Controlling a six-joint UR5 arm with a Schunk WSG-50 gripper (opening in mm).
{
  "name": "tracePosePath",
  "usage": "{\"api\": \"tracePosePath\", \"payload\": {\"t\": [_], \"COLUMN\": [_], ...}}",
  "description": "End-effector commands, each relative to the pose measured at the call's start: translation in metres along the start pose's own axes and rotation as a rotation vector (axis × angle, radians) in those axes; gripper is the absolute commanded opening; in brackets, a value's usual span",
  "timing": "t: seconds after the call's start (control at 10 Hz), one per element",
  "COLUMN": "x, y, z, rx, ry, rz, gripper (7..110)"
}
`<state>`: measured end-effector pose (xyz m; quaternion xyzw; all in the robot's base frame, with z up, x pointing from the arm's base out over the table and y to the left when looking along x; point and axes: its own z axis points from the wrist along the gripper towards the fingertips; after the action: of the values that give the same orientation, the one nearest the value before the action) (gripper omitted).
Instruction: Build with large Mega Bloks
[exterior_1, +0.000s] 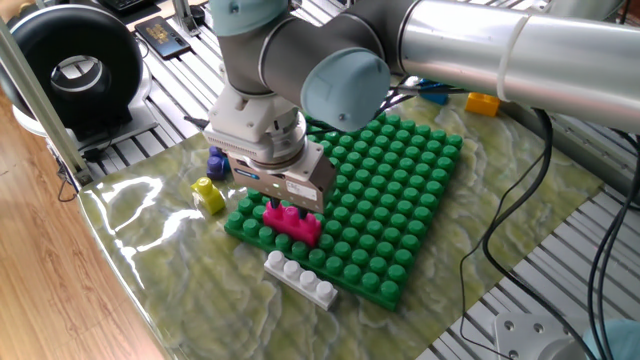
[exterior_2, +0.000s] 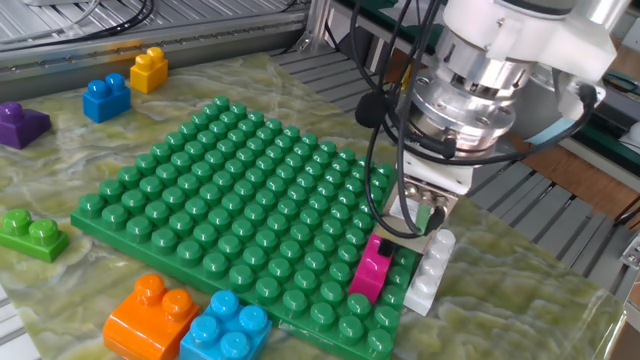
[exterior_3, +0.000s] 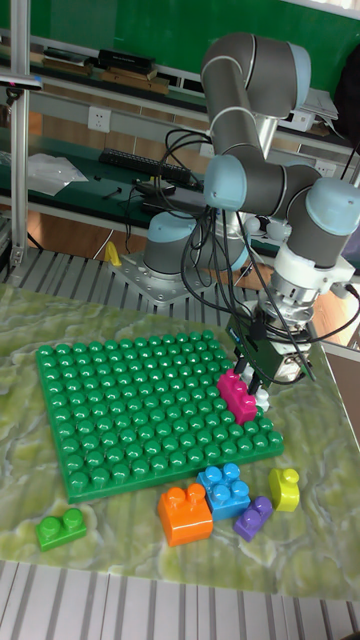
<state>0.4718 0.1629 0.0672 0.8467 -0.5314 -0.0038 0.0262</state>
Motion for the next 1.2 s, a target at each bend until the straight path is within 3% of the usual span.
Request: {"api": "tracePosePath", "payload": {"t": [0.0,1.1], "x": [0.0007,0.0071], "y": [-0.0003,-0.0055], "z": [-0.0013,0.004], "rx": [0.01,0.019], "ry": [-0.015,-0.009], "rz": [0.003,-0.006], "gripper": [44,44]}}
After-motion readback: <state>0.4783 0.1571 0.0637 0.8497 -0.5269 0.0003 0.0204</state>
